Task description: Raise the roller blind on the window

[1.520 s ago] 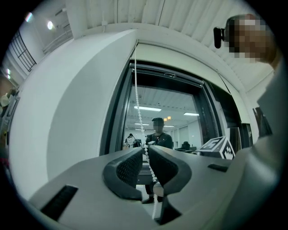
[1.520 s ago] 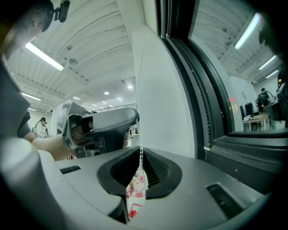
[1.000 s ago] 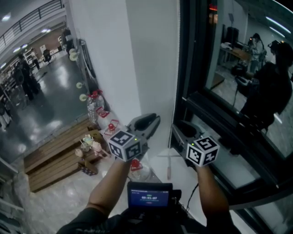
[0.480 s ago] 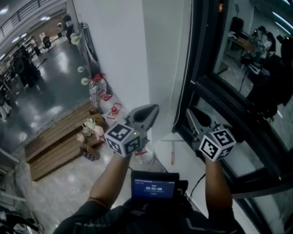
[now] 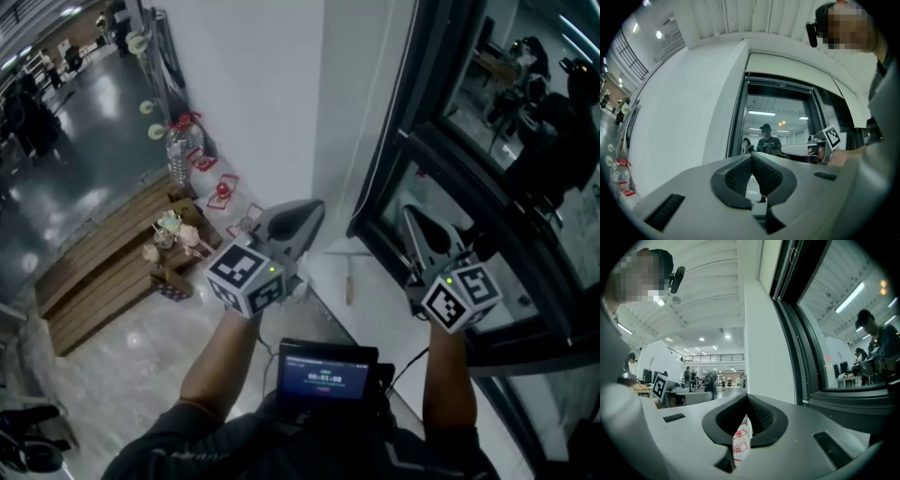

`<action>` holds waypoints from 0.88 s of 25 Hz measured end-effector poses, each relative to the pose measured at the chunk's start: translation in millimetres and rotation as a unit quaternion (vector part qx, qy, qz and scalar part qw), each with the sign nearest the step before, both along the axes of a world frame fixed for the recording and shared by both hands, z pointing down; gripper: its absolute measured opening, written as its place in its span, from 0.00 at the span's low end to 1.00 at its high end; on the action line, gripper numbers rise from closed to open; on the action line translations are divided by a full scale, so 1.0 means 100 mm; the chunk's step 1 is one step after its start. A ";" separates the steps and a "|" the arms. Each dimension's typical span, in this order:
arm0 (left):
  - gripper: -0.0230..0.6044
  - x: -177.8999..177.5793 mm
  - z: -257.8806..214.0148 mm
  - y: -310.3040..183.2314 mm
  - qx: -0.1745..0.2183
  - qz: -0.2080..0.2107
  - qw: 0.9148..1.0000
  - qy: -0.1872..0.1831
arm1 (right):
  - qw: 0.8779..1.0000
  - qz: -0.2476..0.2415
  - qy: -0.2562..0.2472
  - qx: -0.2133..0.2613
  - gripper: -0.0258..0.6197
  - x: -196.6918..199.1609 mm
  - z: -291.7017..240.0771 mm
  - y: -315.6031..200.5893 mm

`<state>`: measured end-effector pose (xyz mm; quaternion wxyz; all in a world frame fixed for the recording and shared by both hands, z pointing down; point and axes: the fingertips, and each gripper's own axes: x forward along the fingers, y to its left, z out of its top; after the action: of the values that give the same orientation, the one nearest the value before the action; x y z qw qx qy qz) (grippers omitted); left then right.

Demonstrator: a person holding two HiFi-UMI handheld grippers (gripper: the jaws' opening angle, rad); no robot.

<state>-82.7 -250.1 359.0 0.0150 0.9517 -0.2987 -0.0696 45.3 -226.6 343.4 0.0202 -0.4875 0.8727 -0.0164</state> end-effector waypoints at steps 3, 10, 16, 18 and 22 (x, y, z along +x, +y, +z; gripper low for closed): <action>0.04 -0.02 -0.01 0.06 0.001 -0.007 1.000 -0.007 | 1.000 -0.011 -0.005 0.002 0.08 -0.04 -0.02 0.07; 0.04 0.09 0.01 0.35 -0.003 -0.041 0.999 -0.024 | 0.999 -0.047 -0.024 0.012 0.08 0.06 0.00 0.31; 0.04 0.36 0.01 0.63 -0.014 -0.072 0.997 -0.034 | 0.997 -0.077 -0.029 0.011 0.08 0.31 0.01 0.57; 0.04 0.48 0.02 0.73 -0.016 -0.076 0.996 -0.040 | 0.996 -0.085 -0.032 0.010 0.08 0.41 0.02 0.63; 0.04 0.68 0.06 0.87 -0.024 -0.090 0.995 -0.046 | 0.994 -0.097 -0.043 0.006 0.08 0.63 0.06 0.71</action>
<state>-14.3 -163.2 364.7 0.0181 0.9226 -0.3848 -0.0191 108.8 -155.3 349.4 0.0589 -0.3989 0.9145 -0.0336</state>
